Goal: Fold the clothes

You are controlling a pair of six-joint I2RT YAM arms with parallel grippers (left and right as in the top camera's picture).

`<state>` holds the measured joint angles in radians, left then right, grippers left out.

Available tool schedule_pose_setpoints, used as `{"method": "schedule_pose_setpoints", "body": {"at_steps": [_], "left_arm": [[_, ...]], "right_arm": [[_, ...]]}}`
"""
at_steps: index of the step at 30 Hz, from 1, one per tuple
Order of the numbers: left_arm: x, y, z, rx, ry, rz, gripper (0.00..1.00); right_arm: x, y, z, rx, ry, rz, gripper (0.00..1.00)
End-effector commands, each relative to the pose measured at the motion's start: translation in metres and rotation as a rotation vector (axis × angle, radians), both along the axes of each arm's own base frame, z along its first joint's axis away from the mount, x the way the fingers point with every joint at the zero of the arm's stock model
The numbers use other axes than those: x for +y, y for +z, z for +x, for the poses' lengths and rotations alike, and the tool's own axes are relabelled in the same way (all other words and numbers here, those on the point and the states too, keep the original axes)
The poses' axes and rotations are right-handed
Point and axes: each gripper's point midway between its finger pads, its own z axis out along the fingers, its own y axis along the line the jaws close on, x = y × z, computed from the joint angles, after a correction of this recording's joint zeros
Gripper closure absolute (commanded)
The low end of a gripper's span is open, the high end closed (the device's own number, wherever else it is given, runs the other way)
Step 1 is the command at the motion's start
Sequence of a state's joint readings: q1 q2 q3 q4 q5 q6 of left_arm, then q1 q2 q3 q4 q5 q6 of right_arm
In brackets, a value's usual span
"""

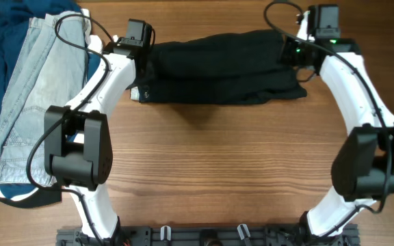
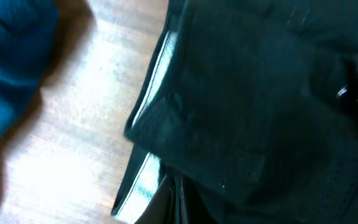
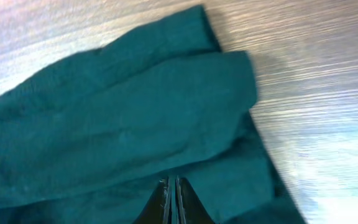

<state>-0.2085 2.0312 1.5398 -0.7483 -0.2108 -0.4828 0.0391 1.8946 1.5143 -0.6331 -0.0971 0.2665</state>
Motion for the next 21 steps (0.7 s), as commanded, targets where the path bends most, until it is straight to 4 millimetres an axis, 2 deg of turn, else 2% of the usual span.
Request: {"method": "schedule_pose_setpoints", "body": {"at_steps": [1, 6, 9, 17, 21], "left_arm": [[-0.005, 0.005, 0.012, -0.055, -0.009, -0.015, 0.96], [-0.007, 0.01, 0.024, -0.107, -0.008, -0.025, 0.96], [-0.004, 0.008, 0.028, -0.121, -0.001, -0.013, 0.96], [-0.01, -0.019, 0.053, -0.175, -0.001, -0.025, 0.96], [-0.014, -0.025, 0.073, -0.246, 0.0, -0.04, 0.96]], "right_arm": [[0.022, -0.031, 0.001, 0.051, 0.048, 0.013, 0.96], [0.017, -0.055, 0.002, 0.093, 0.023, -0.011, 0.95], [0.017, -0.06, 0.005, 0.091, 0.031, -0.014, 0.95], [0.017, -0.088, 0.012, 0.11, 0.033, -0.017, 0.96], [0.018, -0.093, 0.014, 0.109, 0.034, -0.017, 0.96]]}}
